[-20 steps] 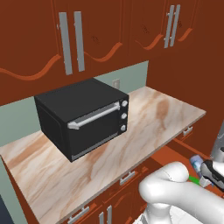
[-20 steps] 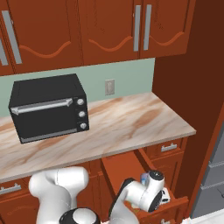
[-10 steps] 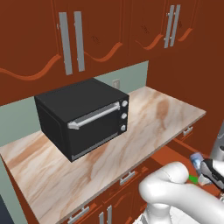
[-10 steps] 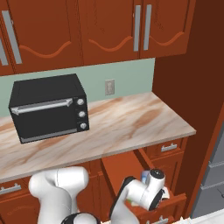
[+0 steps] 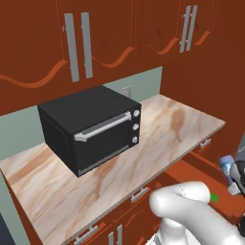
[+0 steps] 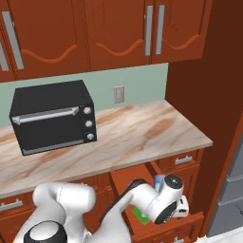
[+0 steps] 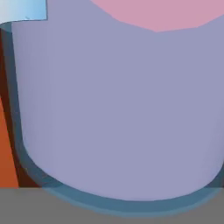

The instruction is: Restock the sink supplies by placing the sponge and soap dispenser on the counter and next to the sink. Make sure the soap dispenser is upright.

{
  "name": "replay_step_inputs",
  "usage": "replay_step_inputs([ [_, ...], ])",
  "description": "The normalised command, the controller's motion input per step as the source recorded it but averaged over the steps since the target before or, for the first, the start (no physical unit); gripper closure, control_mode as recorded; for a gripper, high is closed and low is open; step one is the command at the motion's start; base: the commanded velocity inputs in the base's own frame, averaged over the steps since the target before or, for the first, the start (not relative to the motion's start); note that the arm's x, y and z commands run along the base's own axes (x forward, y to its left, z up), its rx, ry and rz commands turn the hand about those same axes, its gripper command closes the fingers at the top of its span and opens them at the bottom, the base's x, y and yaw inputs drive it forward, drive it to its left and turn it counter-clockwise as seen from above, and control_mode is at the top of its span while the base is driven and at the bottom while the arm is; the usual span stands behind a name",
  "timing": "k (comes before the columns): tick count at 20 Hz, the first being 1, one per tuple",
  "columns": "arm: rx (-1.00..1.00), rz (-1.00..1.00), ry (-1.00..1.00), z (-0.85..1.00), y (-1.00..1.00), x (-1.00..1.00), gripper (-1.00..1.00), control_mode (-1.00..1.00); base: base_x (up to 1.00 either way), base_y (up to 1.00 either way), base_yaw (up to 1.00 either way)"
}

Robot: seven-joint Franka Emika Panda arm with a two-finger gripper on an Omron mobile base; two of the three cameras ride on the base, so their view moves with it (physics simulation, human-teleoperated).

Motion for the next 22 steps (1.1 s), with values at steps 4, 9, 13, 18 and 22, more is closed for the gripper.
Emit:
replay_step_inputs([
  [4, 0.0, 0.0, -0.11, 1.0, 0.0, -0.73, 1.0, -1.0, 0.0, 0.0, 0.0],
  [9, 0.0, 0.0, -0.06, 1.0, 0.0, -0.55, 1.0, -1.0, 0.0, 0.0, 0.0],
  [13, 0.0, -0.01, 0.0, 1.0, -0.01, -0.14, 1.0, -1.0, 0.0, 0.0, 0.0],
  [18, 0.0, -0.01, 0.04, 1.0, -0.08, 0.0, 1.0, -1.0, 0.0, 0.0, 0.0],
  [22, 0.0, 0.0, 0.13, 0.98, -0.09, 0.01, 1.0, -1.0, 0.0, 0.0, 0.0],
])
